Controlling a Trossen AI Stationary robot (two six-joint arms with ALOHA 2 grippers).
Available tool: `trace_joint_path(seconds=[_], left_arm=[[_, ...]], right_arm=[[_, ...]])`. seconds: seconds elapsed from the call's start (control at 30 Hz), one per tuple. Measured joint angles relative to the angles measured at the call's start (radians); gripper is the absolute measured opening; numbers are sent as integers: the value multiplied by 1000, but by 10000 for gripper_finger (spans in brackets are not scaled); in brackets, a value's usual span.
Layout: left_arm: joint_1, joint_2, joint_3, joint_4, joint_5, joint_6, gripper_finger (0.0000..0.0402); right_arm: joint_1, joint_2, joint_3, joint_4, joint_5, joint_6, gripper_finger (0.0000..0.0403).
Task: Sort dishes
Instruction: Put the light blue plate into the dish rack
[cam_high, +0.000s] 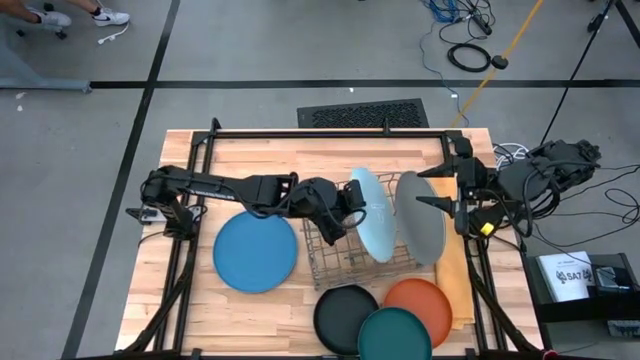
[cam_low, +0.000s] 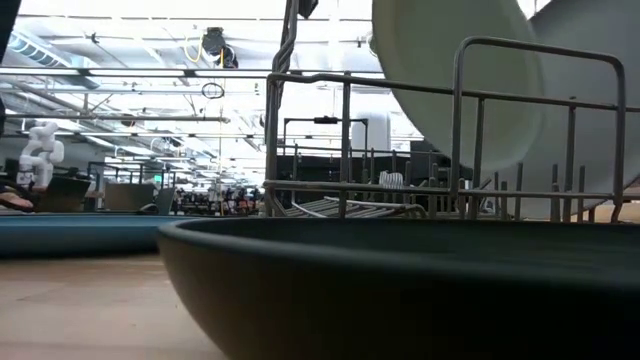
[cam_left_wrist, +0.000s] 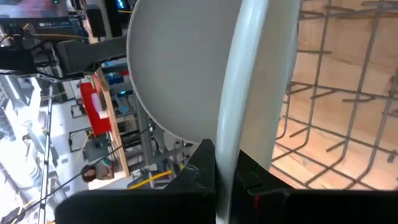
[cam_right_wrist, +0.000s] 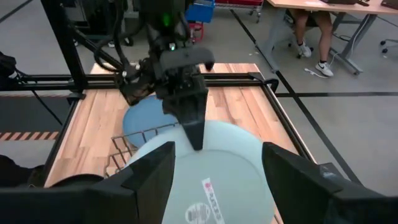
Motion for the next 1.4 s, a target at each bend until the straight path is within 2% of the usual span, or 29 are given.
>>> trace_joint_path(seconds=[0.43,0.83,1.07,1.4], left_arm=[[-44,79,-1,61,-129,25,0],[-61,89,0,117,-214,15,0],[-62,89,0,103,-200,-41,0],[-54,89,0,90,-24,-197,0]], right_arm=[[-1,5,0,-1,-1,0,233],[-1,6,0,0,0,0,233],[-1,6,0,0,6,0,233],[-1,6,0,0,8,3,233]])
